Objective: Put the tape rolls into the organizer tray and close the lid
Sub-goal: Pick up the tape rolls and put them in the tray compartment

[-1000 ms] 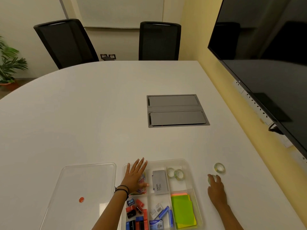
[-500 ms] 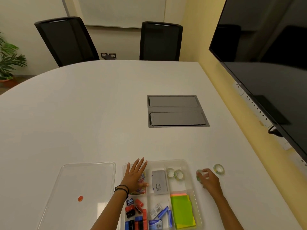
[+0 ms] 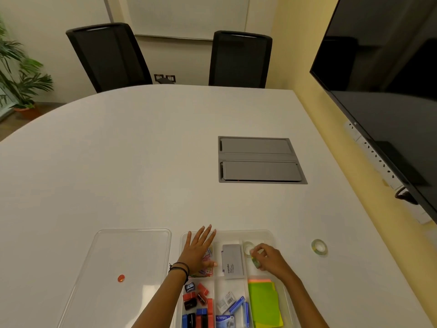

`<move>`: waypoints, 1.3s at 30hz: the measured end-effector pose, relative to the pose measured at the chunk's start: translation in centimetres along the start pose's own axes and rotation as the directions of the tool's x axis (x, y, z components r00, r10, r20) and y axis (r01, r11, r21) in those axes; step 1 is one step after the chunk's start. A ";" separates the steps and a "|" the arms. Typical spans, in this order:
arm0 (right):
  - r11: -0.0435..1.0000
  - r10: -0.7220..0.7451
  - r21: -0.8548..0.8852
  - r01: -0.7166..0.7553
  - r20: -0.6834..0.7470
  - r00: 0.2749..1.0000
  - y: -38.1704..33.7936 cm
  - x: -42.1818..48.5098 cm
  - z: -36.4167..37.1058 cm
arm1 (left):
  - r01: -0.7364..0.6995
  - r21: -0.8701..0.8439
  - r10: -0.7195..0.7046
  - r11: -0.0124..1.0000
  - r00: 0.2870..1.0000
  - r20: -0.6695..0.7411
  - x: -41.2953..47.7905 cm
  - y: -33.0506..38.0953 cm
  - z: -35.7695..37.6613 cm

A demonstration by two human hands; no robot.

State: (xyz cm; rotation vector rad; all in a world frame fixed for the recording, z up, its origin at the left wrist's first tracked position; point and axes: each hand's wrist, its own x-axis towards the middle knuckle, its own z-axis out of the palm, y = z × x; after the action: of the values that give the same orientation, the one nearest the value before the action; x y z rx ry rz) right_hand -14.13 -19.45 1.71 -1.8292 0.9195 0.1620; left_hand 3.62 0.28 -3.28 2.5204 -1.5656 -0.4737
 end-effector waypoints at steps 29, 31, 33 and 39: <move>0.991 -0.049 0.125 0.039 0.076 0.996 0.6 0.6 -5.2 | -0.053 -0.110 0.047 0.993 0.997 -0.053 0.0 -0.4 1.2; 0.978 -0.046 0.198 0.061 -0.083 0.996 0.9 1.0 -7.1 | -0.048 -0.115 0.039 0.992 0.996 -0.082 -0.1 -0.4 1.3; 0.984 -0.043 0.156 0.088 -0.271 0.962 1.9 1.7 -8.8 | -0.025 -0.101 0.025 0.995 1.000 0.003 -0.1 -0.5 0.9; 0.980 0.079 -0.122 -0.160 -0.499 0.863 6.9 3.8 -12.2 | -0.022 -0.094 0.023 0.995 1.000 0.009 0.2 -0.6 1.1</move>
State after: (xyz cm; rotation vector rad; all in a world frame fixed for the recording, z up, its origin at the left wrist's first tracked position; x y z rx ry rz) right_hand -19.61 -32.83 0.30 -2.0024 1.4145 -0.1725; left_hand 3.84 0.48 -4.51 2.4316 -1.5357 -0.5447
